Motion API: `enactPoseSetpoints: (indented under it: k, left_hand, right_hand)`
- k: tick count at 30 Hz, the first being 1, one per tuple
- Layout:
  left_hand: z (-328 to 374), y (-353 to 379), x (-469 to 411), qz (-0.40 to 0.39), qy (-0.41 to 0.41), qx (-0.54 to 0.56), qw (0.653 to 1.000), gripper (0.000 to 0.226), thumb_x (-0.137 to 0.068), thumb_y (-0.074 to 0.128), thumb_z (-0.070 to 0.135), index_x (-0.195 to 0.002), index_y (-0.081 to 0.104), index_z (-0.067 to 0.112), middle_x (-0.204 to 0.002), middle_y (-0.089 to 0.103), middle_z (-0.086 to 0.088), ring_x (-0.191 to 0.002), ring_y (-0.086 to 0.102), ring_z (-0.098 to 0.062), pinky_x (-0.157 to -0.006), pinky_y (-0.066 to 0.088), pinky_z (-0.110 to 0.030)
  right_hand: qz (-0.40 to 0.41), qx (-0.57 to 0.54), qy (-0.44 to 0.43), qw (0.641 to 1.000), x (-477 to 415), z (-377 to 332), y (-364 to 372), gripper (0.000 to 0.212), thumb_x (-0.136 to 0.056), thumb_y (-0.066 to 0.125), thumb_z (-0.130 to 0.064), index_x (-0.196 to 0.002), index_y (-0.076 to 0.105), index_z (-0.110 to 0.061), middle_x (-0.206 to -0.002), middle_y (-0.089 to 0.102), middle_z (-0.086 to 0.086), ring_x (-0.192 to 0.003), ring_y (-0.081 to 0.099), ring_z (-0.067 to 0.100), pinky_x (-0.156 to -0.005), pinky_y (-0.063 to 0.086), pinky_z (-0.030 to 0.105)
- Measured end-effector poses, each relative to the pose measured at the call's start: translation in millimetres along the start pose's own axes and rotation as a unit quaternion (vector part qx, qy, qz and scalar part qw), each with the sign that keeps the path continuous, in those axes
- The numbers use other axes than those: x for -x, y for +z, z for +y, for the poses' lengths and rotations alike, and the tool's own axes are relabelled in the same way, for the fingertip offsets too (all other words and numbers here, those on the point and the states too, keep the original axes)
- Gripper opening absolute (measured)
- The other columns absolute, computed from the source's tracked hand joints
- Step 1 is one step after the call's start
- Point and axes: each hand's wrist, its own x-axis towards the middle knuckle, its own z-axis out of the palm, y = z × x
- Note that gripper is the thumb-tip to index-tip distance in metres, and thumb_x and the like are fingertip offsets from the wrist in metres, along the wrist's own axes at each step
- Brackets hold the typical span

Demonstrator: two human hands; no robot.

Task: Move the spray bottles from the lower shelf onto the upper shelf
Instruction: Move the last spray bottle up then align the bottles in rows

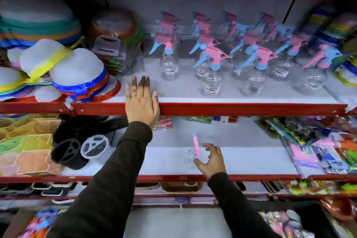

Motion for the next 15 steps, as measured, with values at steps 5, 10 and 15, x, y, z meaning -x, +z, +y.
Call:
enactPoseSetpoints:
  k: [5,10,15]
  left_hand:
    - [-2,4,0,0.013,0.005,-0.002,1.000,0.060,-0.103,0.024,0.036,-0.152,0.034,0.003,-0.160,0.035,-0.012,-0.155,0.015,-0.030,-0.124,-0.005,-0.041]
    - [-4,6,0,0.027,0.011,0.006,1.000,0.061,-0.102,0.023,0.036,-0.150,0.036,0.002,-0.159,0.037,-0.012,-0.154,0.017,-0.031,-0.126,0.000,-0.044]
    - [-5,7,-1,0.025,0.013,0.011,1.000,0.060,-0.102,0.023,0.035,-0.150,0.036,0.002,-0.160,0.037,-0.011,-0.154,0.016,-0.030,-0.127,0.003,-0.047]
  right_hand:
    - [-0.029,0.003,0.099,0.995,-12,13,37,0.070,-0.067,0.089,-0.032,-0.126,0.055,-0.017,-0.117,0.050,0.004,-0.115,0.057,0.029,-0.101,0.044,0.030]
    - [-0.015,-0.032,0.138,0.990,-25,10,54,0.065,-0.069,0.089,-0.025,-0.124,0.055,-0.013,-0.120,0.057,0.009,-0.109,0.061,0.030,-0.098,0.049,0.033]
    - [-0.002,-0.019,0.123,0.992,-21,10,56,0.060,-0.071,0.087,-0.030,-0.121,0.057,-0.019,-0.115,0.063,0.005,-0.103,0.062,0.025,-0.098,0.051,0.033]
